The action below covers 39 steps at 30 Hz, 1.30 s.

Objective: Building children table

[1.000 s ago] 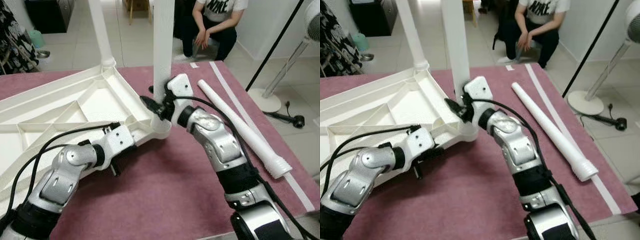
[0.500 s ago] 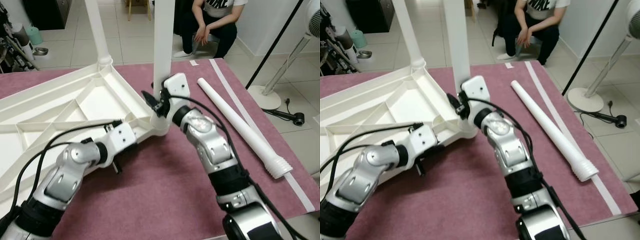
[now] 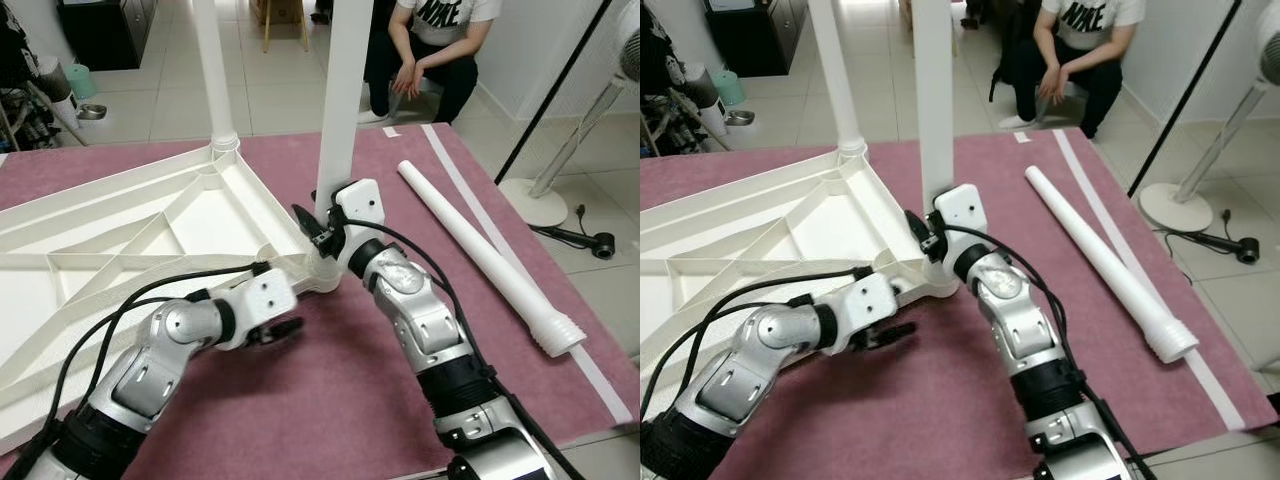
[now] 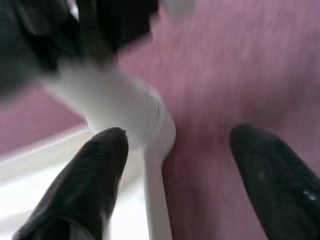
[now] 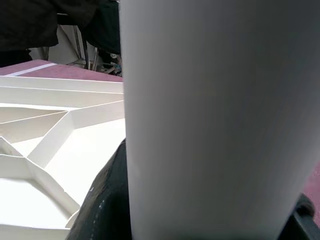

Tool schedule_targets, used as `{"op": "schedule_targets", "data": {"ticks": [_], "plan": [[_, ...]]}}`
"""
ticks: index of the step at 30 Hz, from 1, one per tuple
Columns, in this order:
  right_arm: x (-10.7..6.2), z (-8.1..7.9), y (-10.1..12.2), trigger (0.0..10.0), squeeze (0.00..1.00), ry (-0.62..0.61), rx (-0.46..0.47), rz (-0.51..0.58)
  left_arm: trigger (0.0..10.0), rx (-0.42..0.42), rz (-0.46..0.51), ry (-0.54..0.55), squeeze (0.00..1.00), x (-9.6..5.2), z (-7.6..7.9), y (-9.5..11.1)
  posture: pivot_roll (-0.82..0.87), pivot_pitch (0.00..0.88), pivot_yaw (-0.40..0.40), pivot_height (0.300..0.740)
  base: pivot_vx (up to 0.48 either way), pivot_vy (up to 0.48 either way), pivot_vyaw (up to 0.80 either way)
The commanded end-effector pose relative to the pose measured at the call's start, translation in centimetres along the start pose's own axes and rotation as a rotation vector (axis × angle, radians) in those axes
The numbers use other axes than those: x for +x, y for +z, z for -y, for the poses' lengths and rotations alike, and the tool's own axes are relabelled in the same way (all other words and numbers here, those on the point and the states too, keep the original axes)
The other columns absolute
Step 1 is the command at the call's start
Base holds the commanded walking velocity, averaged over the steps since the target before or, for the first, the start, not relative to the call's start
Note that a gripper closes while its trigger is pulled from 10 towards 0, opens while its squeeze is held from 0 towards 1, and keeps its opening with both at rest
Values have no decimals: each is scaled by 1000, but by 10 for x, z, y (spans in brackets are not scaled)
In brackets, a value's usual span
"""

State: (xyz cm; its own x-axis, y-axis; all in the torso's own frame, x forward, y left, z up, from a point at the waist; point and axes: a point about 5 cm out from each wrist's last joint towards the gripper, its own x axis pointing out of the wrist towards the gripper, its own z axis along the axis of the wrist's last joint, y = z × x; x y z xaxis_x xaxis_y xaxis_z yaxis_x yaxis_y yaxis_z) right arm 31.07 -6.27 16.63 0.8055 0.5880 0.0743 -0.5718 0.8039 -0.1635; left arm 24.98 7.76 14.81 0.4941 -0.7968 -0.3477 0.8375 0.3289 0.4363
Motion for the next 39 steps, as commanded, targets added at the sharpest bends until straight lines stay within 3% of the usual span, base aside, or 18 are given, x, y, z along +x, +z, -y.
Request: {"op": "schedule_targets", "data": {"ticks": [1,2,6,8,14,19,22,27,28,31,32,38,39], "plan": [[-1,-9,-14,10000,0,65,-54,-80,10000,-11,-13,38,992,-3,-3,-4,84,0,29,740,0,0,0],[-2,-8,-13,10000,0,68,-59,-70,10000,-15,2,40,0,-7,-4,-3,87,0,29,740,0,0,0],[-6,-7,-10,10000,0,90,-60,-37,10000,-48,33,59,0,-17,-9,-1,89,0,29,740,0,0,0],[-13,-8,-5,10000,0,129,-58,-6,10000,-59,7,98,0,-27,-14,-6,89,0,27,740,0,0,0],[-19,-9,-3,10000,0,168,-61,8,10000,-66,-40,129,0,-35,-16,-14,86,0,27,740,0,0,0],[-26,-9,0,10000,0,199,-57,16,10000,-87,-108,126,0,-49,-10,-31,85,0,25,740,0,0,0],[-29,-11,3,10000,0,197,-6,26,10000,-108,-144,101,0,-59,-1,-40,88,0,25,740,0,0,0],[-29,-12,2,10000,0,175,23,28,10000,-119,-142,97,0,-59,3,-40,88,0,25,740,0,0,0],[-28,-11,1,10000,1000,170,27,25,10000,-121,-135,98,0,-57,3,-38,87,0,25,740,0,0,0],[-28,-11,1,10000,1000,170,30,22,10000,-119,-129,97,0,-55,3,-37,87,0,25,740,0,0,0],[-28,-12,2,10000,0,186,38,26,10000,-116,-124,94,0,-53,3,-36,85,0,27,740,0,0,0],[-40,-17,12,10000,0,322,76,44,10000,-111,-113,88,0,-52,4,-33,85,0,27,740,0,0,0],[-51,-15,15,10000,0,410,65,32,10000,-109,-108,85,0,-52,4,-32,85,0,27,740,0,0,0]]}}
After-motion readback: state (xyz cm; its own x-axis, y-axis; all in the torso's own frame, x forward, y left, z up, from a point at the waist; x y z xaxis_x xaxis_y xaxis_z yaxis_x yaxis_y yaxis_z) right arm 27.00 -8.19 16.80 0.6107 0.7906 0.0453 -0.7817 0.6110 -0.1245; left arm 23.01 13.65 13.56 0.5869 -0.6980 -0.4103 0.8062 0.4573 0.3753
